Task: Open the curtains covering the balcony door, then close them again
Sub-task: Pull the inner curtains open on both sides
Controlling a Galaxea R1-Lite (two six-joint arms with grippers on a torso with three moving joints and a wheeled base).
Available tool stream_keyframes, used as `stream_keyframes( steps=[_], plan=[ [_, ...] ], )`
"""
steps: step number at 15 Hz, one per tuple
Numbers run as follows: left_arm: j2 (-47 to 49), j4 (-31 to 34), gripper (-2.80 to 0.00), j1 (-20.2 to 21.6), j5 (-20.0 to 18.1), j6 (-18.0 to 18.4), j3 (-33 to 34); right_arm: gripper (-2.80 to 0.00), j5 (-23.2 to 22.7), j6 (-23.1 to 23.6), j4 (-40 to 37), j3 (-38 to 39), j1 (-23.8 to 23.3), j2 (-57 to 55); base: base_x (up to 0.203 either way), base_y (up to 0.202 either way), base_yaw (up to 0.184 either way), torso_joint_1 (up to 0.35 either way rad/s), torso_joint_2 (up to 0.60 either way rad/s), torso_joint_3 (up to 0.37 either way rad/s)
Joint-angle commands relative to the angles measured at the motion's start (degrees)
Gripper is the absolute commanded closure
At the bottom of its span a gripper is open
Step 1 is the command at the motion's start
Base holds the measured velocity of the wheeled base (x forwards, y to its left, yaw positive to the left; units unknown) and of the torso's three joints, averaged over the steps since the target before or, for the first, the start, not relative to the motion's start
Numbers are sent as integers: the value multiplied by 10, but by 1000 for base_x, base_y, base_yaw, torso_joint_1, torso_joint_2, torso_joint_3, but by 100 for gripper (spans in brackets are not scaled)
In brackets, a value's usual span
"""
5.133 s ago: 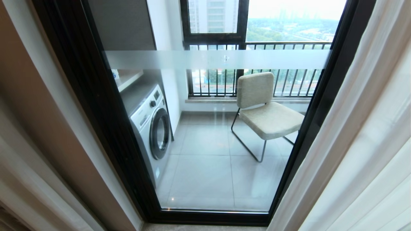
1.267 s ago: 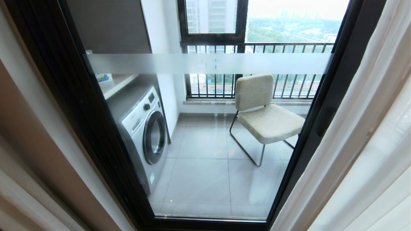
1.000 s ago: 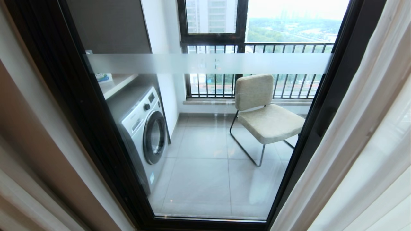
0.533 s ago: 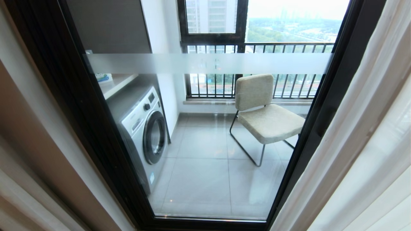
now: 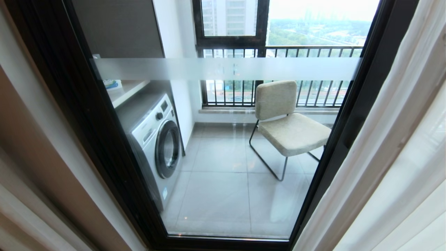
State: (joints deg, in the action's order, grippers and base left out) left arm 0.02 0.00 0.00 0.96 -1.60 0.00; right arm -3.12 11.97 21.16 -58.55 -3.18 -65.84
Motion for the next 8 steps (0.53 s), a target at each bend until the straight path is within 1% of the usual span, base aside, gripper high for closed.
stream_keyframes(
  steps=[1,2,5,8],
  plan=[
    [0,0,0,0,0,-1,-1,-280,0,-3,20,-20,-6,-51,0,0,0,0,0,0],
    [0,-1,0,0,1,-1,0,-280,-1,-6,28,-25,-6,-60,0,0,0,0,0,0],
    [0,0,0,0,0,-1,0,-280,-1,-36,52,-26,-7,-79,0,0,0,0,0,0],
    [0,0,0,0,0,-1,0,-280,-1,-46,56,-23,-6,-91,0,0,0,0,0,0]
  ],
)
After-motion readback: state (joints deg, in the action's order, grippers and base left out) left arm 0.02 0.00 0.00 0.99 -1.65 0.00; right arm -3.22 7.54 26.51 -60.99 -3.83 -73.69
